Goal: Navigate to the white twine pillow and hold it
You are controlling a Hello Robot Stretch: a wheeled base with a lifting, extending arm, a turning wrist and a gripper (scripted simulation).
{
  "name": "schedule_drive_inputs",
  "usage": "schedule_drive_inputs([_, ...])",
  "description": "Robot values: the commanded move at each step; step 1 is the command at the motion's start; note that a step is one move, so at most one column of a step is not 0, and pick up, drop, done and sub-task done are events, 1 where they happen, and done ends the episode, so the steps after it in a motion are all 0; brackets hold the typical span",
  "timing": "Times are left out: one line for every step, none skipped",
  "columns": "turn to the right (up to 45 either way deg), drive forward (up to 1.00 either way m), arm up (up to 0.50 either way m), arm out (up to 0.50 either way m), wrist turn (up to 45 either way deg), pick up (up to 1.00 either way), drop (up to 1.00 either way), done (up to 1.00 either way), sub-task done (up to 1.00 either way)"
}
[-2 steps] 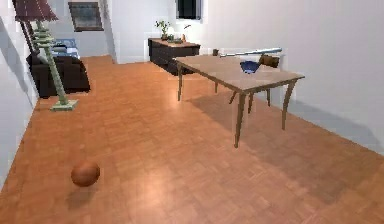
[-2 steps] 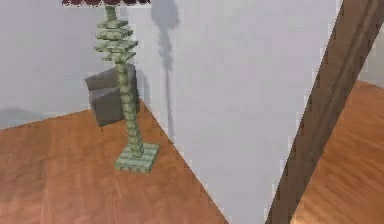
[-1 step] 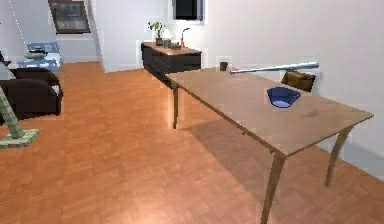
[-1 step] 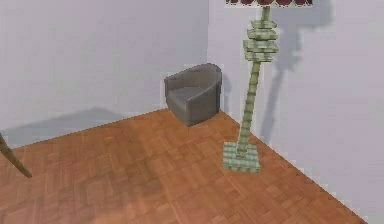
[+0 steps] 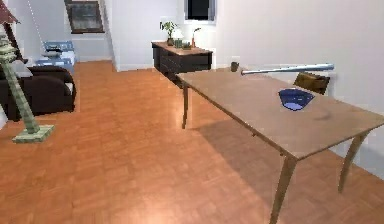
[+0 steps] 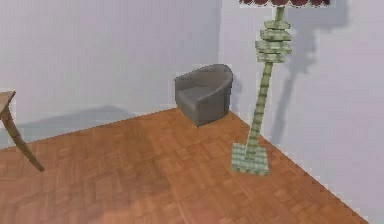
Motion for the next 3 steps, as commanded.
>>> schedule_drive_inputs([0.0,0.50,0.00,0.00,0.0,0.00,0.00,0.00,0.00])
schedule_drive_inputs([-24.0,0.00,0.00,0.00,0.0,0.00,0.00,0.00,0.00])
schedule_drive_inputs([0.0,1.00,0.00,0.00,0.0,0.00,0.00,0.00,0.00])
